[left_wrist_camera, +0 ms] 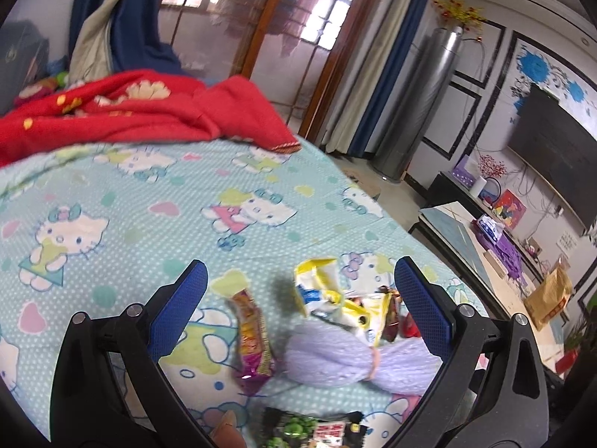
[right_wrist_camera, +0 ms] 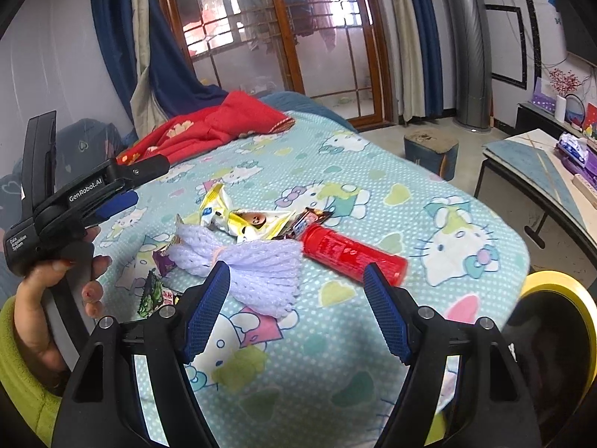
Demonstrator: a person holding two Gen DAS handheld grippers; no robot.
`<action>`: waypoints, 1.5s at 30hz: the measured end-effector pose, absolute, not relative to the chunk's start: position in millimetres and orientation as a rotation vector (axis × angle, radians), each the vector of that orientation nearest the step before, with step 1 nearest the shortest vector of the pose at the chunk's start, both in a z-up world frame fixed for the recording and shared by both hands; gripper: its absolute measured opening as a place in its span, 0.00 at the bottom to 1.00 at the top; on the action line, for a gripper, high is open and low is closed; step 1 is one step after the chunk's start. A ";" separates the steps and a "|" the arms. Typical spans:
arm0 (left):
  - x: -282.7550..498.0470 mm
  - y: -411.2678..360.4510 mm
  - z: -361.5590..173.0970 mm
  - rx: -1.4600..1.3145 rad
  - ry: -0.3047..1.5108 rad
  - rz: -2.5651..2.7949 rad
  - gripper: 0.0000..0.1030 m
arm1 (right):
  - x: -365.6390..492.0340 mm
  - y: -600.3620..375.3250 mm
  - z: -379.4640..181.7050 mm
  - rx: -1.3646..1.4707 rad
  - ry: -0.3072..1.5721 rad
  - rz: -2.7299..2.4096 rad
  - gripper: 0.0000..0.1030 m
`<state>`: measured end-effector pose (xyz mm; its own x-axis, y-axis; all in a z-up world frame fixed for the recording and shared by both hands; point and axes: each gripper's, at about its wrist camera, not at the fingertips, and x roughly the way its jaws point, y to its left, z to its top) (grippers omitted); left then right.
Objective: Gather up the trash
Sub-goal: 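Grasp the purple snack wrapper with the left tool while the right tool grasps the lavender foam net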
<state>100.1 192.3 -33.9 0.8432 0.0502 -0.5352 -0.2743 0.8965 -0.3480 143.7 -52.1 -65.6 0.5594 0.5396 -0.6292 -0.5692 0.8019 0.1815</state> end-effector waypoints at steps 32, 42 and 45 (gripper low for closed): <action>110.7 219.8 -96.5 -0.632 0.744 0.171 0.20 | 165.4 -21.8 -111.1 0.022 0.877 0.747 0.42; 113.5 215.2 -93.6 -0.607 0.735 0.160 0.15 | 158.6 -32.2 -108.2 0.021 0.860 0.744 0.21; 113.6 215.0 -89.7 -0.599 0.721 0.161 0.14 | 156.3 -36.0 -106.2 0.024 0.852 0.745 0.17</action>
